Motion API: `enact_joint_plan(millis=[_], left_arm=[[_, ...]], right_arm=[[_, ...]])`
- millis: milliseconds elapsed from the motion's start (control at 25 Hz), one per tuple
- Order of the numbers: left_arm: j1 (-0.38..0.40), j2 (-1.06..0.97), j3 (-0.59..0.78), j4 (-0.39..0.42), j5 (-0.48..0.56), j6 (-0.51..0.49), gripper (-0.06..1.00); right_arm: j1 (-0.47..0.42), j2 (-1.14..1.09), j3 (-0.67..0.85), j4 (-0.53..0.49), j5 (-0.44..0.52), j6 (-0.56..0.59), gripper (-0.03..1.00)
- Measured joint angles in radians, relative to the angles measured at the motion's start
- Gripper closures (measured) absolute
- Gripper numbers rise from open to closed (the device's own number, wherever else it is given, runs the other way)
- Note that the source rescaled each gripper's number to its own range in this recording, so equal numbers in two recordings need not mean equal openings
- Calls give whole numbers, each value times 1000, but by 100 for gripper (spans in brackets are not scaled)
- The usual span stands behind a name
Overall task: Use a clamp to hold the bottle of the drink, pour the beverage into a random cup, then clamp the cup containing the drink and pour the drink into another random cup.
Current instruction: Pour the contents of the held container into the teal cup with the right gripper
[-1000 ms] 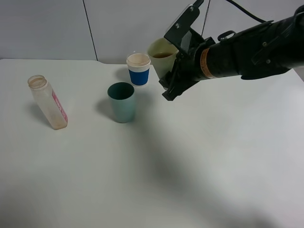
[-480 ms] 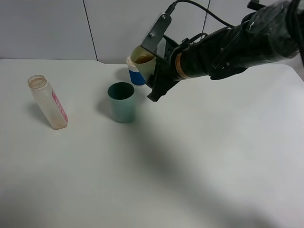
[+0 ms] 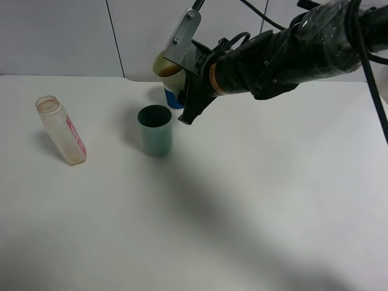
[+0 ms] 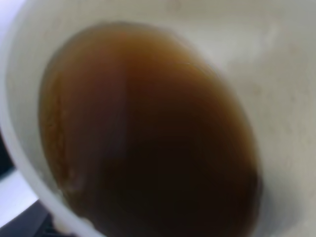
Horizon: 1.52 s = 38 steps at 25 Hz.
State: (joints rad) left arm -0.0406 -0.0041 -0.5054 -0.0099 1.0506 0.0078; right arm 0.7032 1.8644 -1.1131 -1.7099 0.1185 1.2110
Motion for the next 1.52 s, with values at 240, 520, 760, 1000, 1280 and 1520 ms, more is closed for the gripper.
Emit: enact_joint_plan(millis=[240,520,760,1000,1280,1520], left_arm=[[0,0,0,0,0,0,2],[0,0,0,0,0,0,2],[0,0,0,0,0,0,2],[0,0,0,0,0,0,2],[0,0,0,0,0,0,2],[0,0,0,0,0,0,2]], right_arm=[[3,1,0,0,32,-23,97],[20,2,-1,-1,82,-73,97],[28,2,-1,-1,111,-117,97],[38,2,-1,-1,125,-125,97],[46,2,-1,-1,151,-125,97],[82,2,-1,-1,168,-125,97]])
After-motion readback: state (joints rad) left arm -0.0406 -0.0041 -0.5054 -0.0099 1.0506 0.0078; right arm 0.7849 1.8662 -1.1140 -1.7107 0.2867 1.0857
